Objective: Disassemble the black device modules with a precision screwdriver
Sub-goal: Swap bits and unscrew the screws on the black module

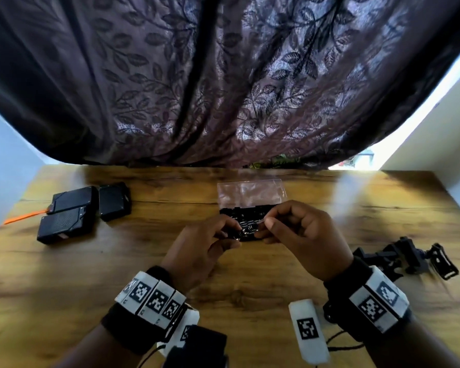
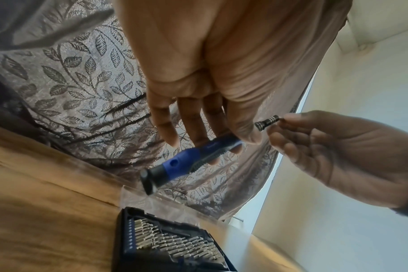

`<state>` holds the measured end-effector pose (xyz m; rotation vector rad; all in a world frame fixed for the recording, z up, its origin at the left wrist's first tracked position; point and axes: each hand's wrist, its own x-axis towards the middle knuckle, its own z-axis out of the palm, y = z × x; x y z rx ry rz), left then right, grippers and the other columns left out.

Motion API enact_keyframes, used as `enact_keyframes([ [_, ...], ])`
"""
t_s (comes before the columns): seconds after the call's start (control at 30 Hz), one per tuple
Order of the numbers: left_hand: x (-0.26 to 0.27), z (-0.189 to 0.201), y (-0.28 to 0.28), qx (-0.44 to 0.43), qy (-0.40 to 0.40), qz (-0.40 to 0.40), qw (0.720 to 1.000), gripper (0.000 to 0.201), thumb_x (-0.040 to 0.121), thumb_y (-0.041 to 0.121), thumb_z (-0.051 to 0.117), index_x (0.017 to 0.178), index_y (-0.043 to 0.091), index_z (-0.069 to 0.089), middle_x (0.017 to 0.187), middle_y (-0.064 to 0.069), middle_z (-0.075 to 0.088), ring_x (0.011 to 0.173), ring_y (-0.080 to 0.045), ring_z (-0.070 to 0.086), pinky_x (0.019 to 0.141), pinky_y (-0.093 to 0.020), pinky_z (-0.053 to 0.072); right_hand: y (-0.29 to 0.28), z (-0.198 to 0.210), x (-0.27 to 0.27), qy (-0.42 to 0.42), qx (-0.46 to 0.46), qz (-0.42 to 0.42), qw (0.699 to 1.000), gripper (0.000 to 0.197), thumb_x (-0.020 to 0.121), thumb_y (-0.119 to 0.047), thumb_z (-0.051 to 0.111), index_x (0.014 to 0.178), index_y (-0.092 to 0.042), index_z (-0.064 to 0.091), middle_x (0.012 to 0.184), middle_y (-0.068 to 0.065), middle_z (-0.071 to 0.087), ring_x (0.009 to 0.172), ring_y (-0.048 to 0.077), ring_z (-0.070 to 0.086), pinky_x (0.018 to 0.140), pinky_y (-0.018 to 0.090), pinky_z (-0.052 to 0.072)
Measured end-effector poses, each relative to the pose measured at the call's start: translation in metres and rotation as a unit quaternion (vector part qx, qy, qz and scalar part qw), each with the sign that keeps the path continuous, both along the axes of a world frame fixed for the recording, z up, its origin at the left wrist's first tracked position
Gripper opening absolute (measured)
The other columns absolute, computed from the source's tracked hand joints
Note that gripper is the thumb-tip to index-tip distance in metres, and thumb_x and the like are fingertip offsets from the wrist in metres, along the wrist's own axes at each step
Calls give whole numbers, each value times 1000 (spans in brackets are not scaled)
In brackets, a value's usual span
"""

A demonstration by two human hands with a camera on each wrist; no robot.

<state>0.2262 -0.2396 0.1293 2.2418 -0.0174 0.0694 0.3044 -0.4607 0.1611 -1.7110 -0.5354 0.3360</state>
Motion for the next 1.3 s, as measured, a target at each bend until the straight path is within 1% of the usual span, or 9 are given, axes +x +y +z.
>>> enact_keyframes([
  [0.23,-13,-3,32,-14,-13,-26,999,21,95,31,70,112,40,62,105,23,68,99,7,63,78,-11,50,32,2,-24,-46,-43,-29,998,6,93,-13,70,96,-17,71,85,2,78,85,19,77,77,51,62],
  [0.37,-19,-9,49,-24,-17,-37,999,20,96,30,68,115,34,64,106,20,68,98,4,63,80,-15,52,45,1,-31,-123,-86,-60,987,6,90,-19,73,94,-22,73,83,-6,77,80,14,76,74,45,63],
  [0.57,-30,-11,71,-74,-39,-54,995,15,103,21,57,115,23,66,93,18,63,84,3,60,68,-9,42,64,4,-42,-125,-91,-59,986,7,92,-14,72,94,-20,73,83,-6,78,80,13,76,75,46,63],
  [0.77,-38,-10,80,-7,-81,-68,994,30,104,57,36,120,42,58,85,21,59,73,-4,58,58,-23,41,78,6,-51,-109,-81,-51,989,4,94,-10,70,94,-13,72,80,0,77,77,17,77,72,46,64],
  [0.87,-41,-8,83,45,-91,-66,993,37,101,67,35,130,52,51,95,27,61,80,4,59,60,-21,45,82,4,-54,-113,-91,-54,988,6,94,-11,70,91,-14,73,79,0,76,73,19,76,70,47,63],
  [0.97,-41,-11,85,46,-94,-90,990,37,103,60,36,137,52,47,120,25,63,96,4,61,72,-27,55,85,3,-59,-107,-91,-60,988,7,95,-10,69,90,-13,72,78,2,76,71,20,75,68,47,63],
  [1.07,-42,-13,86,26,-92,-95,991,38,102,58,39,134,45,53,119,25,62,98,2,62,75,-27,55,87,2,-62,-67,-65,-65,994,7,96,-8,68,90,-7,72,78,7,76,71,25,75,68,51,63],
  [1.17,-41,-13,83,7,-100,-94,991,38,104,58,39,125,35,61,105,24,60,89,-1,60,70,-29,53,90,2,-67,-41,-42,-67,996,7,95,-8,67,91,-4,71,78,11,76,72,29,75,68,51,63],
  [1.3,-38,-10,80,-24,-103,-120,987,25,107,44,43,108,28,62,92,16,58,83,-9,58,68,-37,49,89,3,-68,-46,-55,-69,995,8,96,-10,67,91,-6,72,78,11,76,71,28,75,68,50,63],
])
